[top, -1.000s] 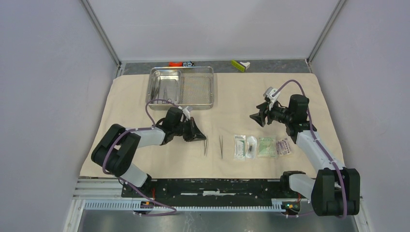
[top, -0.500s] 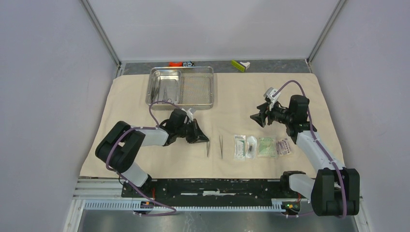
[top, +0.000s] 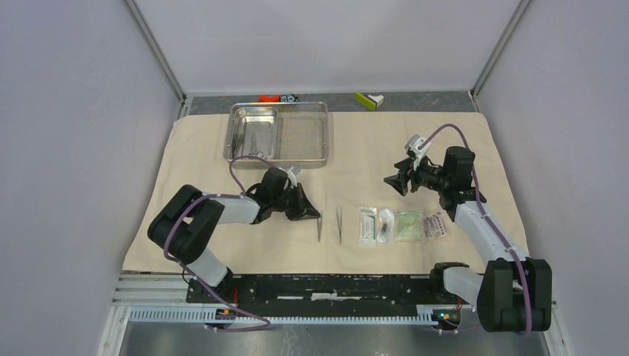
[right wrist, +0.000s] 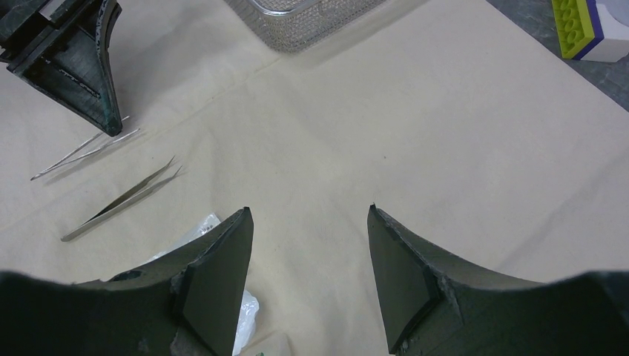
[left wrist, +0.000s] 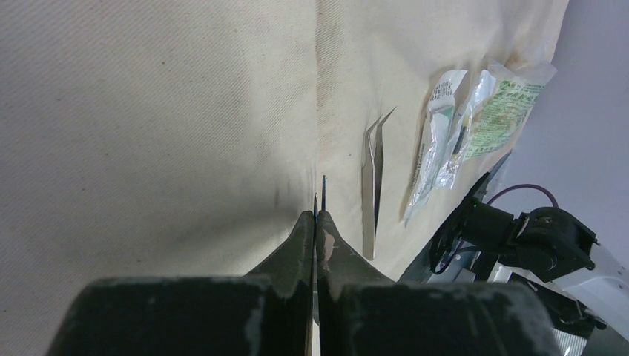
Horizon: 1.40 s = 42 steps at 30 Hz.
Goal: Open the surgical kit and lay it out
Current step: Place the medical item in the surgical kit.
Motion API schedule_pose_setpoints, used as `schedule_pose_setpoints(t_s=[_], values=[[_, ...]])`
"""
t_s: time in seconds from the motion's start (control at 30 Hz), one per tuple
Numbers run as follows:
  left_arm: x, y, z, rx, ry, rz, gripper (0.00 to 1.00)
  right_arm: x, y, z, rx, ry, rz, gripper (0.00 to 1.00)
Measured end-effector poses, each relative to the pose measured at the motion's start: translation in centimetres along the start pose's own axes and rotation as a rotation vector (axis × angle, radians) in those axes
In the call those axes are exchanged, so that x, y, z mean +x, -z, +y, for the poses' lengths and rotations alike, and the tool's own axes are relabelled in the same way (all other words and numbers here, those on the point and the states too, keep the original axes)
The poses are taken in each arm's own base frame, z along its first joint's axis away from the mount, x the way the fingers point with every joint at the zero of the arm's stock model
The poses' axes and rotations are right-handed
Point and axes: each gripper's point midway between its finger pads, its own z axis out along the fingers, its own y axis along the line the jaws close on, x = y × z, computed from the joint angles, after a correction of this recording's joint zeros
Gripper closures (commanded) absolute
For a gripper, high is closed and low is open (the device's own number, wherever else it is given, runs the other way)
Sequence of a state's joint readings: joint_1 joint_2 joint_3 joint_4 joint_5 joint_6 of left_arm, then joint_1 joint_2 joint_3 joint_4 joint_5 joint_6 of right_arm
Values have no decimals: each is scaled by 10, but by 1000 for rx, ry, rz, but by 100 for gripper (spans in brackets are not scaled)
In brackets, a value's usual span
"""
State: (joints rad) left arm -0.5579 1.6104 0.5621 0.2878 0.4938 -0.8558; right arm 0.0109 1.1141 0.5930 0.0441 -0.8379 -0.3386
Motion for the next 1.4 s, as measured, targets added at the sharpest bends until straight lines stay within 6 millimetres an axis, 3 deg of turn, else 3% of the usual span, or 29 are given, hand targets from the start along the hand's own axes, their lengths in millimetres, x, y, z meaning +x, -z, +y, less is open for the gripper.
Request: schedule_pose_setpoints(t_s=[0.53, 1.4], values=[[-4, -2, 10, -38, 23, -7, 94, 0, 0, 3, -14, -1, -5, 34], [-2, -3, 4, -28, 11, 0, 98, 0, 0, 3, -17, -1, -6, 34]])
